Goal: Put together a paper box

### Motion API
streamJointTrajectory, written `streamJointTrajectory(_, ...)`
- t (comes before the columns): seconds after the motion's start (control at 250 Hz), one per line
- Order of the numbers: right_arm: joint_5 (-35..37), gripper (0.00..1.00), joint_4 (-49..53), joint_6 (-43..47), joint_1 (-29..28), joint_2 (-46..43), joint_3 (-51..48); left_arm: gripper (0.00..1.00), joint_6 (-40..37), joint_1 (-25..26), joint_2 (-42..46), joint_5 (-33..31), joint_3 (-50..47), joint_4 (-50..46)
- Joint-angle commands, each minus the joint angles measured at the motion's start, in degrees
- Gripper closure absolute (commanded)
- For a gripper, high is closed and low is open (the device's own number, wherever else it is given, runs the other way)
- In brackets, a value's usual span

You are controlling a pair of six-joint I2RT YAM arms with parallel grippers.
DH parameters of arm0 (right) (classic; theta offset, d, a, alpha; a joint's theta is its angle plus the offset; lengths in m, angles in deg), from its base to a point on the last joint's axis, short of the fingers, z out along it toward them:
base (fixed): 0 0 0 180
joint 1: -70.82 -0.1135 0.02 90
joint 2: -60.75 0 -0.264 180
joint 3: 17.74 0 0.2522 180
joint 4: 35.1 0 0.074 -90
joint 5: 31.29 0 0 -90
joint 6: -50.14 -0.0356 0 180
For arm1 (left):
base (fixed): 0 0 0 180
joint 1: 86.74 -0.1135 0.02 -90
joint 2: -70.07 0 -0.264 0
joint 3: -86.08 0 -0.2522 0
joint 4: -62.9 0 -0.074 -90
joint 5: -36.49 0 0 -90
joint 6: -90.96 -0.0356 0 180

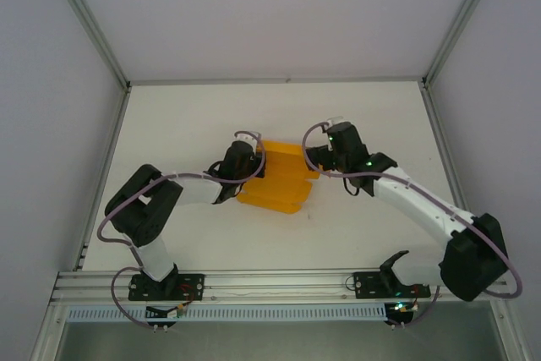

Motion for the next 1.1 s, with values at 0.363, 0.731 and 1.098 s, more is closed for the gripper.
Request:
streamJointTrajectory(0.363,-3.5,0.04,-28.4,-1.8,0.1,8.9,-5.1,1.0,3.7,0.8,2.8,3.2,0.2,-3.5)
streamJointTrajectory(0.731,-3.2,0.02,-23.5,-3.1,0.2,2.1,-8.9,1.0,7.3,0.9,5.7,-2.8,2.4,-9.8)
streamJointTrajectory(1.098,1.1,0.01,7.0,-15.2,0.2,-6.3,-10.0,1.0,4.4,0.8,8.1,-8.2,5.1,-16.0)
